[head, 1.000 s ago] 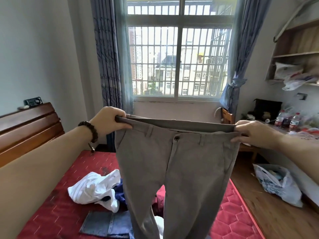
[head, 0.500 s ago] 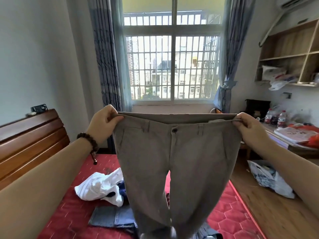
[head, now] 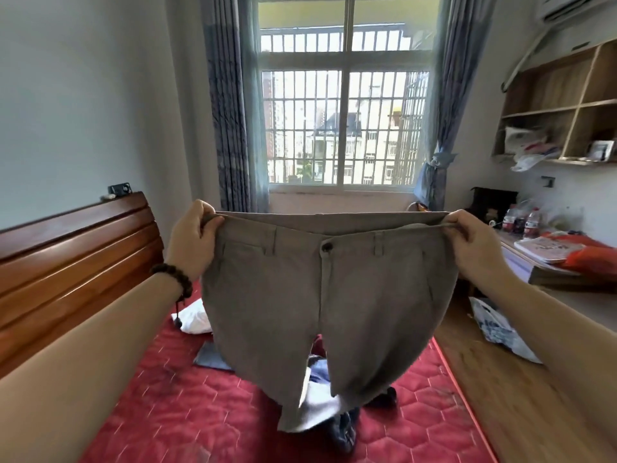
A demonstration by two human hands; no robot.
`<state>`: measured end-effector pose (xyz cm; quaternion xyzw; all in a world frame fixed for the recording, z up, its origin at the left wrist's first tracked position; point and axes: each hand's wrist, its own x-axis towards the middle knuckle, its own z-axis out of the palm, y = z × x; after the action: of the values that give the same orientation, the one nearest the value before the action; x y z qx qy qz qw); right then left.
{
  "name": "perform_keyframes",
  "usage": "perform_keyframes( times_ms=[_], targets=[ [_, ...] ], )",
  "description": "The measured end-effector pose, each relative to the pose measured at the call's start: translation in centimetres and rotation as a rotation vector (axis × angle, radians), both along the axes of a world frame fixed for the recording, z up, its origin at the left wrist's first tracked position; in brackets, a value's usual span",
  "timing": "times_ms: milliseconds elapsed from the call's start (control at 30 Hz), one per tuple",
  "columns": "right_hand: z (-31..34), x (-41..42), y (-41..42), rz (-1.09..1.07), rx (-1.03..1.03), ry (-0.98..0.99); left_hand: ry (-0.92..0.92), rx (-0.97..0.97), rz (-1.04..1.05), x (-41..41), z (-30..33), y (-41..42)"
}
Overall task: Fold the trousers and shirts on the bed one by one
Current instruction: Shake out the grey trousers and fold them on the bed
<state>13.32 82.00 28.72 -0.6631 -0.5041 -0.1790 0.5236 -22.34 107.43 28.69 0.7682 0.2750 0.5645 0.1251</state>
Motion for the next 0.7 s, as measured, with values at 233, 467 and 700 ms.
perform_keyframes(
  times_ms=[233,467,700],
  targets=[
    [1.3,-3.2,-4.0,-0.037,0.104,0.018,-0.029,0.060,0.010,-2.7,1.0,-4.4],
    [3.3,-4.1,-4.4,-0.057,0.120,-0.054,-0.040,0.067,0.010,-3.4,1.8,-4.7],
    [5.5,-4.9,-3.0,-0.087,0.170,-0.031,-0.175,-0.015,0.007,-3.3,4.4,-4.0]
  ],
)
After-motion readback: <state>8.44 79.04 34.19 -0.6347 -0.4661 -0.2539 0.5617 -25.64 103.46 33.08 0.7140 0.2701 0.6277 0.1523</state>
